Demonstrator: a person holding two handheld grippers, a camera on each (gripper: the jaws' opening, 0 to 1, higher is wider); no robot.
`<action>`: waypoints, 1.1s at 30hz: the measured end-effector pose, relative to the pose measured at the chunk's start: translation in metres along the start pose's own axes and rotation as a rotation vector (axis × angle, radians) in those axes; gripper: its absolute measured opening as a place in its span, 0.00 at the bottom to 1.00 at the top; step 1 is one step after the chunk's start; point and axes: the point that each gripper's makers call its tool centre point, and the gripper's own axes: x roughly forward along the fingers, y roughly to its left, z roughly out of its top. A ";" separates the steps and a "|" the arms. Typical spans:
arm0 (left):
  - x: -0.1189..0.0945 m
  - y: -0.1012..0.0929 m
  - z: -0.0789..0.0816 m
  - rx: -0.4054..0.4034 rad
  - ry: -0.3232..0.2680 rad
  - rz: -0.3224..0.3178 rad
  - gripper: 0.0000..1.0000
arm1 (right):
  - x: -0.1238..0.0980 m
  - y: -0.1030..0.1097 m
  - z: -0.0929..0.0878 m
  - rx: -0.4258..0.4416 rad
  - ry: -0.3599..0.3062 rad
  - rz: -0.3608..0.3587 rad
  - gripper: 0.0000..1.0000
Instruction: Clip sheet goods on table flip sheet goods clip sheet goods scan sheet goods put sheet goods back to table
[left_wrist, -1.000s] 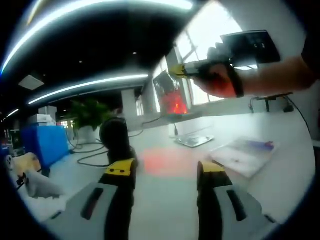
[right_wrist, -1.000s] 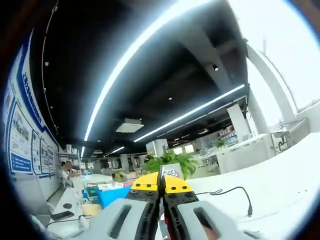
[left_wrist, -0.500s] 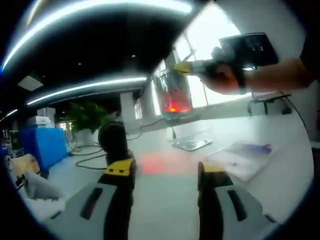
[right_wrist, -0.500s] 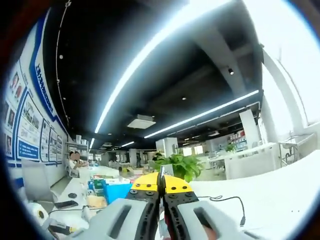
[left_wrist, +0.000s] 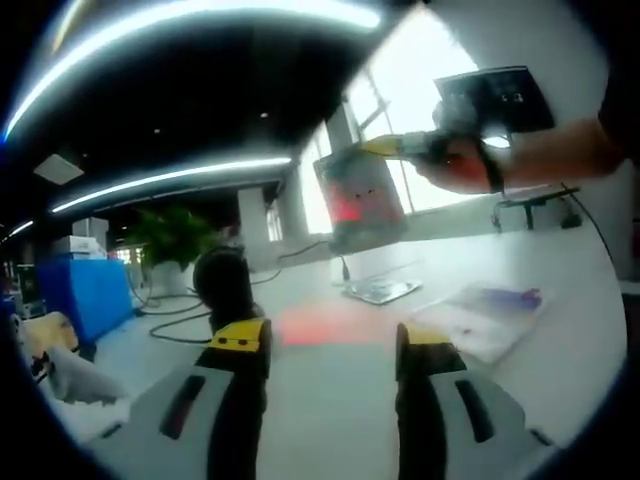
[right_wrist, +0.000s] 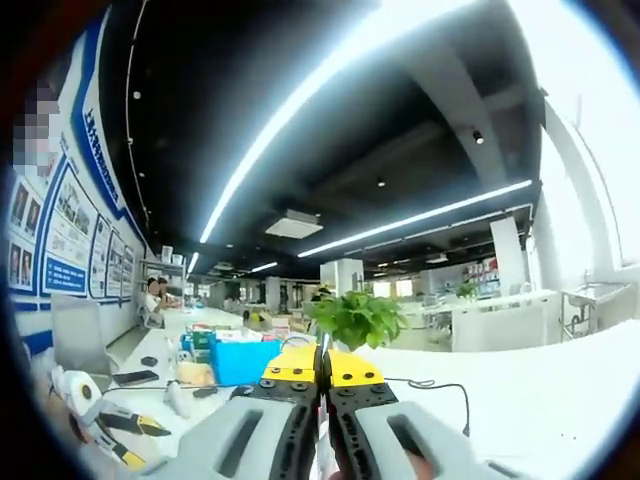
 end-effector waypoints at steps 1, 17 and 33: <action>0.000 0.000 0.001 0.000 -0.003 0.000 0.43 | -0.001 -0.001 0.000 0.000 0.000 0.001 0.00; -0.005 0.006 0.007 0.010 -0.029 0.022 0.44 | -0.017 -0.011 -0.015 -0.025 0.052 0.033 0.00; -0.003 0.003 0.004 0.011 -0.019 0.014 0.45 | -0.034 -0.022 -0.036 -0.044 0.101 0.087 0.00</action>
